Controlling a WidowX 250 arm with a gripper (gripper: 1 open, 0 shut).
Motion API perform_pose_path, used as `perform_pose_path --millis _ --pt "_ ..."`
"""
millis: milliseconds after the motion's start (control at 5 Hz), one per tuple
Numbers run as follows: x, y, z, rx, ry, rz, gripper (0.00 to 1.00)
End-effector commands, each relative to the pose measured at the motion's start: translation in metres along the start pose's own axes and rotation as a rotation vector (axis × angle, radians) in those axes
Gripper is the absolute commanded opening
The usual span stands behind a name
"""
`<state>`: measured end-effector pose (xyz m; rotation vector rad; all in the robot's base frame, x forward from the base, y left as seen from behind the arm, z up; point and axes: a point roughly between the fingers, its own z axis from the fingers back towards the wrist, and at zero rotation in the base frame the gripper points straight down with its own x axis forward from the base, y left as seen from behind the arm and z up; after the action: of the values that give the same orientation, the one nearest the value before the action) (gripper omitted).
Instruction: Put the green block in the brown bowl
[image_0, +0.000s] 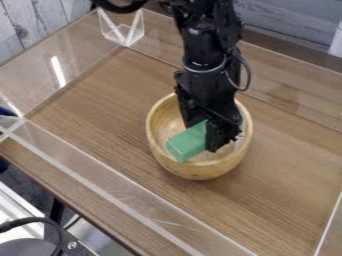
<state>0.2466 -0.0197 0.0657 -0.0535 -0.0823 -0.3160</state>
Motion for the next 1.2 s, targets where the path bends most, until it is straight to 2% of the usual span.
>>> perform_pose_path --millis 0,1000 --pt "0.0136 0.0061 0.0116 0.01 -0.052 0.011 0.0" --pt "0.0173 0.0088 0.011 -0.005 -0.035 0.019 0.0"
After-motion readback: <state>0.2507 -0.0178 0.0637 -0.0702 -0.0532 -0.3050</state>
